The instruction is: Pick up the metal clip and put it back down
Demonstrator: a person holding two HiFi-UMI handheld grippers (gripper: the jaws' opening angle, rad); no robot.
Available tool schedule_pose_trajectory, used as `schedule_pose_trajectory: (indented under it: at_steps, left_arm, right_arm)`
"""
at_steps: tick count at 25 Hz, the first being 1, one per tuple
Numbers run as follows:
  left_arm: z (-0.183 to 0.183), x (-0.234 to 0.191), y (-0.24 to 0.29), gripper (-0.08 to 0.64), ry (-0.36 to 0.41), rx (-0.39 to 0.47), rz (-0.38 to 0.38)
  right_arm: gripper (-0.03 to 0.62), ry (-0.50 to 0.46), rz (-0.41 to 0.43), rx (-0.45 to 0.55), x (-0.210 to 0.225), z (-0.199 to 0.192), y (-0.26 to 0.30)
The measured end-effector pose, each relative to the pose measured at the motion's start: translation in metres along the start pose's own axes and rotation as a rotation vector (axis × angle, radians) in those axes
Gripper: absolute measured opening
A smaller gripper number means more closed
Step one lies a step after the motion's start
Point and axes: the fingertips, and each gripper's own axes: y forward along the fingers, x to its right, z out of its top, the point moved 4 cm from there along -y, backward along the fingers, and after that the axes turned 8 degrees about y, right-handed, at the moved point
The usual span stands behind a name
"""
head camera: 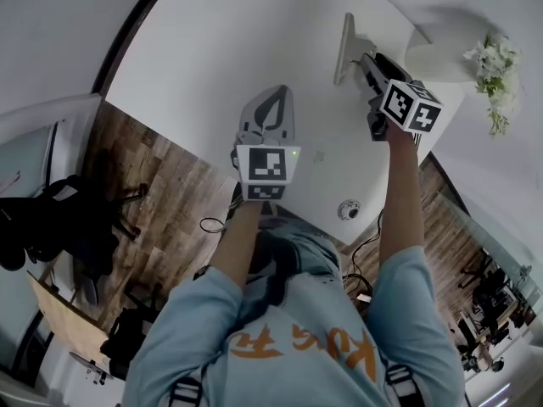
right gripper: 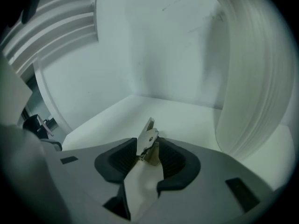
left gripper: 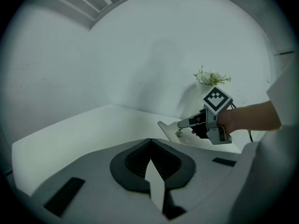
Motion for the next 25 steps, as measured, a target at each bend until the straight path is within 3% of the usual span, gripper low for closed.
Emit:
schedule_pose_trajectory:
  at_steps: [5,12,19,25]
  left_arm:
    - [-0.003,-0.006,-0.002,0.02,-0.011,-0.007,0.008]
    - [-0.005,-0.02,-0.01,0.02,-0.026,-0.005,0.035]
    - [0.007,-0.036,-0.032,0.02,-0.009,0.027,0.055]
    - [0.033,-0.049,-0.049,0.02,0.015,0.088,0.063]
  right_arm:
    - [0.155,0.045,0.024,-0.059,-0.003,0.003,0.017]
    - [0.053,0.161,0.117,-0.037,-0.019,0.008,0.021]
    - [0.034,0.04,0.073,-0.019,-0.05,0.003,0.008]
    - [0.034,-0.021,0.039,0.125,-0.084,0.015,-0.038]
